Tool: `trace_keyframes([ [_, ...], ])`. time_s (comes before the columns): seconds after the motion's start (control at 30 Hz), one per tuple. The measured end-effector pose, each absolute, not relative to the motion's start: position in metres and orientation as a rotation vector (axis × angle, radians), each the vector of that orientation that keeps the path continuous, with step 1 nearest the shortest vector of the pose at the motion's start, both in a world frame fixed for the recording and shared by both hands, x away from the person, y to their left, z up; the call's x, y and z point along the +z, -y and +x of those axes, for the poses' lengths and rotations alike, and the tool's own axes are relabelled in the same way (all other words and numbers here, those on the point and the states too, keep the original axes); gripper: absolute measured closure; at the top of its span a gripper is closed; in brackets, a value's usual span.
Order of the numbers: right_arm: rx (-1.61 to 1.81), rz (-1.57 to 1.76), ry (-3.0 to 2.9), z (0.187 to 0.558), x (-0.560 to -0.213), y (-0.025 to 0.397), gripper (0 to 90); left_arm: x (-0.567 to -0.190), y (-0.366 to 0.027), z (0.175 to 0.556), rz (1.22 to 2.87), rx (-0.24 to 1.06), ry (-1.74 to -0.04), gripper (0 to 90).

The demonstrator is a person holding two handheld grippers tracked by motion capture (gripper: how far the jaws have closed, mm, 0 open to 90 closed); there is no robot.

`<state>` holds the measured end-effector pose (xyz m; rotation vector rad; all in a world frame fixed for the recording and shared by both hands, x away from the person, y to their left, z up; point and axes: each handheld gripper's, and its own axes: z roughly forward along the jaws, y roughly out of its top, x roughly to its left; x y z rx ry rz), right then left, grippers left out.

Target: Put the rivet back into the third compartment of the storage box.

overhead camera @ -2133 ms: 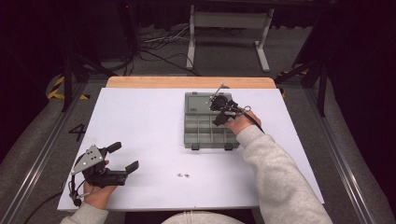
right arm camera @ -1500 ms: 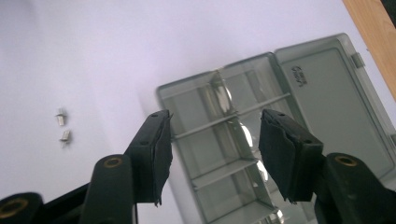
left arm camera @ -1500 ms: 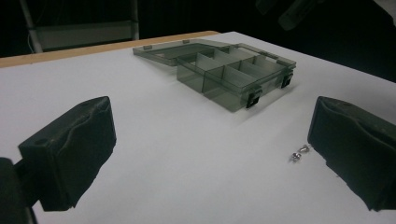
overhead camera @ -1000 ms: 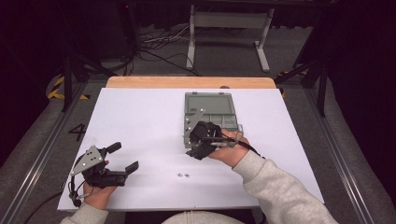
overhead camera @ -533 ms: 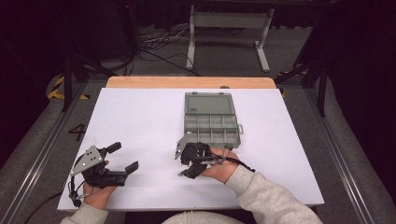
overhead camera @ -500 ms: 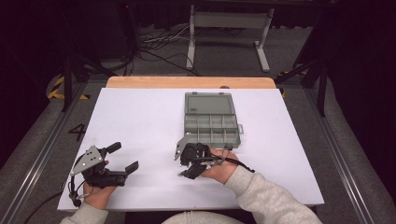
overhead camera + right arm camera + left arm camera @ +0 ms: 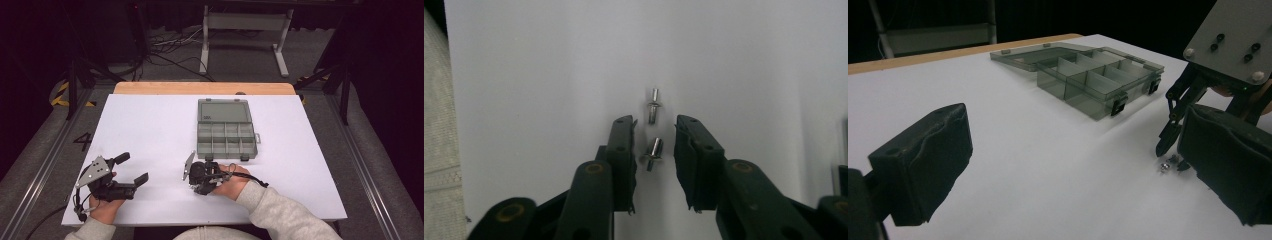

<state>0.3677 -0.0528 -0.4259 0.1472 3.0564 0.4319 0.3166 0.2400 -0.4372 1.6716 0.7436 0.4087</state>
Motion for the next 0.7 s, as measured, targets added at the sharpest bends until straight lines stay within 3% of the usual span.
trace_keyframes([
  [0.1, 0.443, 0.152, -3.077, 0.368, -0.426, 0.053, 82.1, -0.437, -0.24, 0.316, 1.672, 0.404, -0.743, 2.0],
  [0.33, 0.455, 0.176, -3.057, 0.37, -0.416, 0.056, 82.5, -0.437, -0.24, 0.317, 1.67, 0.401, -0.744, 2.0],
  [0.7, 0.58, 0.201, -2.975, 0.381, -0.356, 0.074, 82.4, -0.437, -0.239, 0.317, 1.671, 0.403, -0.742, 2.1],
])
